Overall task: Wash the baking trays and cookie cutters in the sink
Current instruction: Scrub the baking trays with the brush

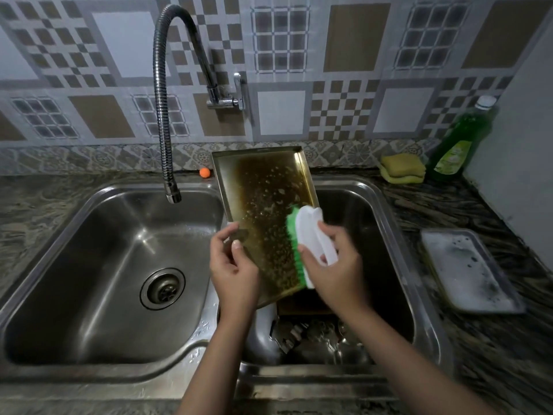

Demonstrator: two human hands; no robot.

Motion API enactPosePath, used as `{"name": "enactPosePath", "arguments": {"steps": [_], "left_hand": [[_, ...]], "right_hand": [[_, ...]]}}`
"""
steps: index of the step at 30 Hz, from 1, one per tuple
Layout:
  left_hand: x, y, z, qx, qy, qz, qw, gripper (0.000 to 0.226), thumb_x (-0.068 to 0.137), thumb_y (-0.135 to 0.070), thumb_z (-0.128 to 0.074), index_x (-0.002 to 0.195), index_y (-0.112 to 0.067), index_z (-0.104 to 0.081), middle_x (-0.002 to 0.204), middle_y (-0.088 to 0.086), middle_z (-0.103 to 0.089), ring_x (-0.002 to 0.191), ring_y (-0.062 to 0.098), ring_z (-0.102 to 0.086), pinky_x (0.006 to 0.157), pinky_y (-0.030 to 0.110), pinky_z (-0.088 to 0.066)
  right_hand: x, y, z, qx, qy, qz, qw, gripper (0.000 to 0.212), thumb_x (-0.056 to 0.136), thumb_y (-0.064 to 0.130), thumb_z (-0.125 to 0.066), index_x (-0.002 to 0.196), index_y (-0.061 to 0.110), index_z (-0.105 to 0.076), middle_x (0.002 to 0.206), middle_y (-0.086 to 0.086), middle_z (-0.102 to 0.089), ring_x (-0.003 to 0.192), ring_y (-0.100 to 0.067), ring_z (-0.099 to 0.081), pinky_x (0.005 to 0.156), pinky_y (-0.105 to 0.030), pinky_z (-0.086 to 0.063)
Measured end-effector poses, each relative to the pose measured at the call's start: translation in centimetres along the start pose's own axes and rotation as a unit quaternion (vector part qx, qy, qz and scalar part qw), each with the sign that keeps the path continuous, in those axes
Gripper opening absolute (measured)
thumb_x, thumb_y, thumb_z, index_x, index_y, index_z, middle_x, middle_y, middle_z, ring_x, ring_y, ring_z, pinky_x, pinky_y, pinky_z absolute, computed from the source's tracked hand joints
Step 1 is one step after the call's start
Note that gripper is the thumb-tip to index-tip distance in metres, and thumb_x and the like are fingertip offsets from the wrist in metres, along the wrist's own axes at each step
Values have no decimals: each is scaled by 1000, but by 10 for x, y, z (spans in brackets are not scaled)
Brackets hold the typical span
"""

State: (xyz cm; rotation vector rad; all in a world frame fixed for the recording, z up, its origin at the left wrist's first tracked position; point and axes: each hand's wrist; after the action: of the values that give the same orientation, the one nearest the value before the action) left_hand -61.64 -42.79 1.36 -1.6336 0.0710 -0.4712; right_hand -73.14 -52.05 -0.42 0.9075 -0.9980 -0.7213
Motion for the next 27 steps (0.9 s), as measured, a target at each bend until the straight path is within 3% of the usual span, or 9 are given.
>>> {"name": "enactPosePath", "arguments": {"steps": [2, 6, 9, 13, 15, 18, 20, 22, 27], "left_hand": [[0, -2, -3, 6, 9, -14, 1000, 37, 95, -5, -41, 102, -39, -56, 102, -9, -66, 93, 19, -64, 80, 34, -50], [-4, -3, -2, 25, 32, -67, 997, 34, 91, -14, -40, 103, -42, -55, 104, -27, -62, 102, 13, -62, 88, 28, -49], [-12, -7, -6, 38, 54, -94, 993, 36, 92, -15, -40, 106, -45, -55, 110, -22, -62, 109, 17, -60, 93, 33, -49], [12, -9, -3, 48, 11, -98, 994, 34, 91, -13, -41, 102, -42, -57, 104, -7, -66, 101, 23, -63, 90, 50, -51], [21, -8, 1, 63, 25, -113, 991, 31, 91, -12, -42, 105, -35, -58, 105, -14, -65, 101, 16, -63, 90, 44, -51], [6, -9, -2, 76, 84, -148, 983, 31, 91, -8, -43, 110, -27, -57, 105, -26, -61, 95, -4, -60, 83, 17, -48], [-9, -8, -5, 81, 112, -173, 975, 33, 90, -5, -45, 111, -26, -57, 104, -27, -61, 86, -7, -59, 75, 4, -42], [-12, -9, -7, 80, 120, -188, 972, 33, 89, -4, -45, 112, -25, -57, 101, -26, -61, 76, -5, -58, 69, 3, -41], [17, -11, -3, 85, 77, -187, 976, 30, 89, -3, -45, 108, -22, -58, 100, -30, -61, 80, -13, -56, 73, 3, -41]], "right_hand": [[-7, 7, -8, 5, 35, 53, 998, 44, 75, 39, -71, 115, 37, -53, 112, 34, -53, 104, 10, -54, 71, -11, -52], [65, 7, 3, -29, 0, 36, 999, 44, 76, 25, -78, 114, 20, -57, 99, 21, -55, 80, 4, -57, 54, -3, -42], [109, 8, 8, -52, -34, 15, 998, 43, 76, 23, -78, 113, 14, -57, 104, 6, -57, 81, 1, -53, 56, 1, -38], [53, -12, -2, -2, 7, 31, 999, 43, 75, 26, -78, 107, 36, -51, 88, 16, -59, 68, 6, -58, 49, -4, -40], [23, -21, -2, 0, 32, 34, 999, 44, 73, 34, -76, 106, 41, -47, 85, 12, -60, 68, 0, -59, 50, -9, -43], [52, -25, 3, -14, 3, 9, 1000, 48, 75, 26, -77, 110, 36, -45, 97, 8, -61, 79, -4, -62, 55, -15, -51], [88, -17, 8, -22, -30, -1, 999, 53, 79, 21, -74, 122, 29, -44, 106, 7, -56, 84, -3, -60, 57, -9, -49], [102, -13, 8, -13, -34, -5, 999, 59, 82, 21, -71, 132, 27, -40, 109, 7, -53, 84, 1, -57, 58, -5, -46], [26, -35, -7, 4, 21, -13, 1000, 65, 77, 34, -70, 131, 45, -37, 114, 13, -57, 91, 1, -62, 61, -11, -52]]}}
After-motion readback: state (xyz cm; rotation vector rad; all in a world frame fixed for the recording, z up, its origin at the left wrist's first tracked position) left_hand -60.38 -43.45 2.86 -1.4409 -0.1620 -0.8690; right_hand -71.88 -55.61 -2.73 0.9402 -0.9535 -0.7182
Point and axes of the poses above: each hand's wrist, its own x-axis towards the middle knuckle, its own z-axis out of the back of the hand, y = z × x
